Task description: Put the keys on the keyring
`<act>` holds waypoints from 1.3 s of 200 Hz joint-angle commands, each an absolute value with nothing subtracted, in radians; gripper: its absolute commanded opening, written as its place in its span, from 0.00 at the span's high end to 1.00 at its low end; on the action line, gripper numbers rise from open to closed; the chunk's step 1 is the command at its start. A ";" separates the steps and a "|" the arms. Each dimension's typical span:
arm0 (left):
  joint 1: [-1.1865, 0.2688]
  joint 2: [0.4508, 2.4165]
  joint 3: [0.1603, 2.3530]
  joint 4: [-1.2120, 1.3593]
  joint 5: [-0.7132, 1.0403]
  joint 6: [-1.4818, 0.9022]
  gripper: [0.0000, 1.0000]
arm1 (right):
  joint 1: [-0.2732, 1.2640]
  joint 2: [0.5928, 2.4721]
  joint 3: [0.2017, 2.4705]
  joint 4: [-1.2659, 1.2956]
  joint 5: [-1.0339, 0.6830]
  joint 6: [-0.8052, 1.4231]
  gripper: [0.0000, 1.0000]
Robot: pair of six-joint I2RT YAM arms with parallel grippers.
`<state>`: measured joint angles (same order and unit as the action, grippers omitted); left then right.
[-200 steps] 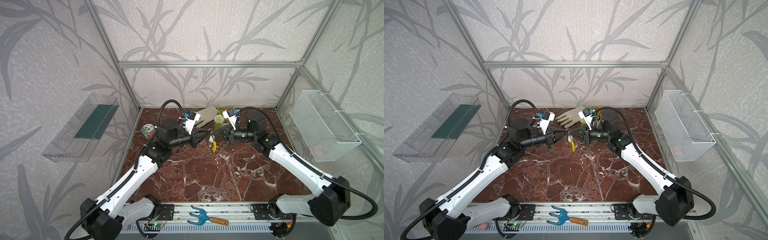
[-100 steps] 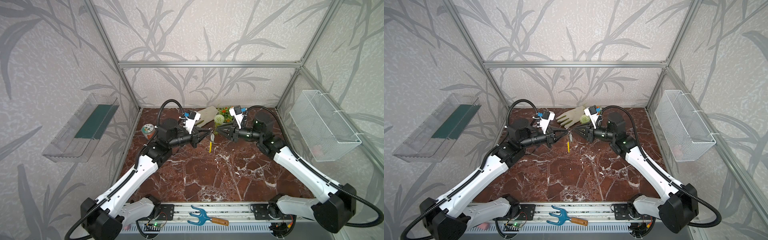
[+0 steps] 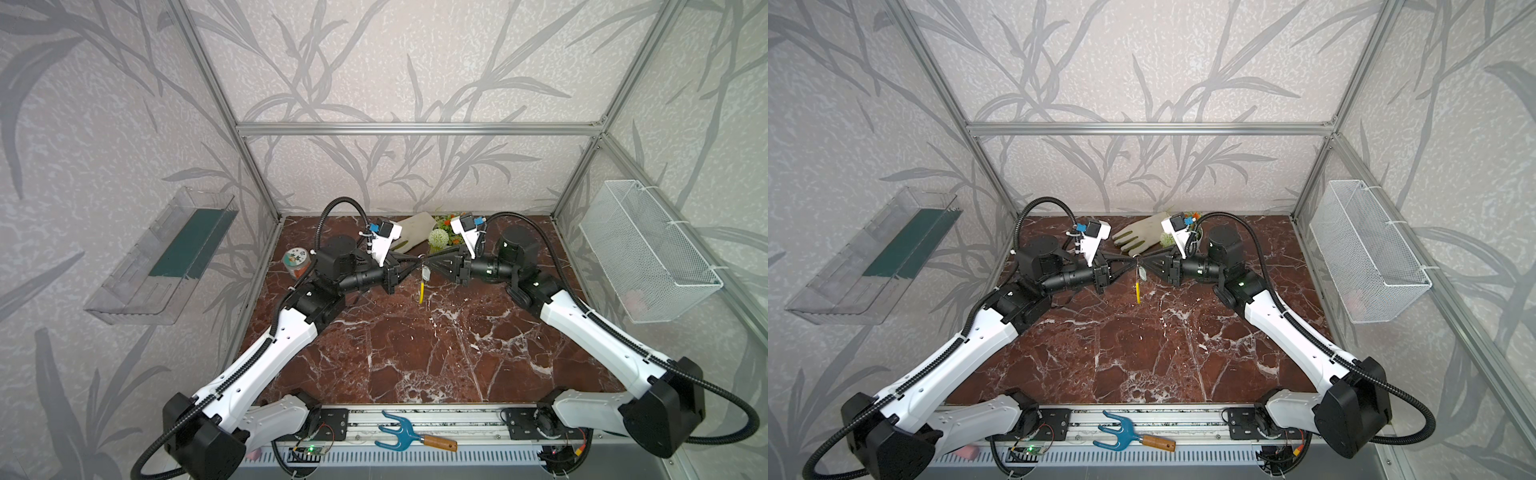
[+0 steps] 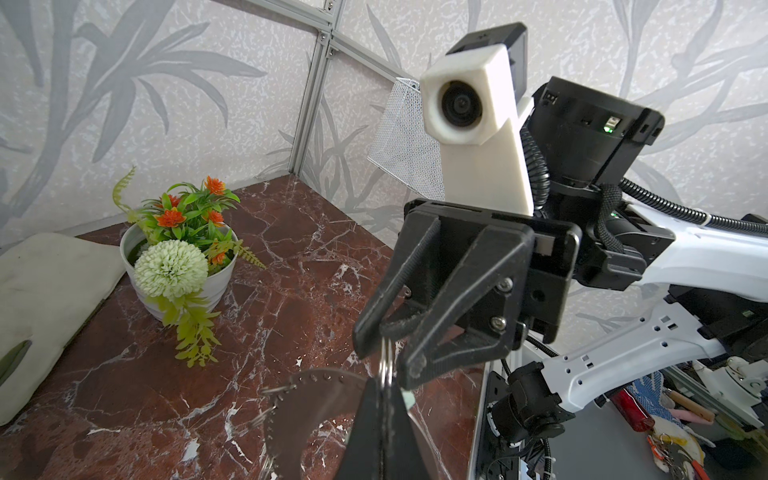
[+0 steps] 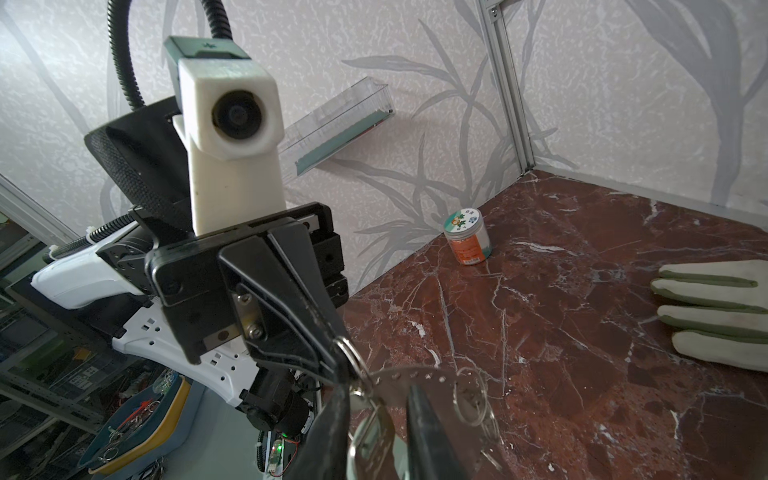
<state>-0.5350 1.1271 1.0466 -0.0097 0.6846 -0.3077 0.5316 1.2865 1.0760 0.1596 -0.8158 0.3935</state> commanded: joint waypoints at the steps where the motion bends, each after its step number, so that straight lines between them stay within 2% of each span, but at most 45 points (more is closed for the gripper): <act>1: -0.539 1.121 1.085 0.022 0.709 -0.299 1.00 | 0.540 1.295 1.100 0.170 -0.839 0.396 0.78; 69: -0.538 1.121 1.086 0.023 0.715 -0.304 1.00 | 0.552 1.309 1.112 0.168 -0.864 0.400 0.89; 110: -0.538 1.123 1.086 0.021 0.721 -0.305 1.00 | 0.555 1.308 1.113 0.165 -0.870 0.395 1.00; 166: -0.539 1.124 1.083 0.029 0.734 -0.315 1.00 | 0.554 1.308 1.115 0.175 -0.874 0.400 1.00; 260: -0.540 1.137 1.092 0.032 0.753 -0.319 1.00 | 0.562 1.333 1.134 0.184 -0.889 0.405 0.88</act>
<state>-0.5274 1.1294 1.0466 -0.0139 0.6941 -0.3153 0.5430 1.3178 1.0969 0.1596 -0.8581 0.4000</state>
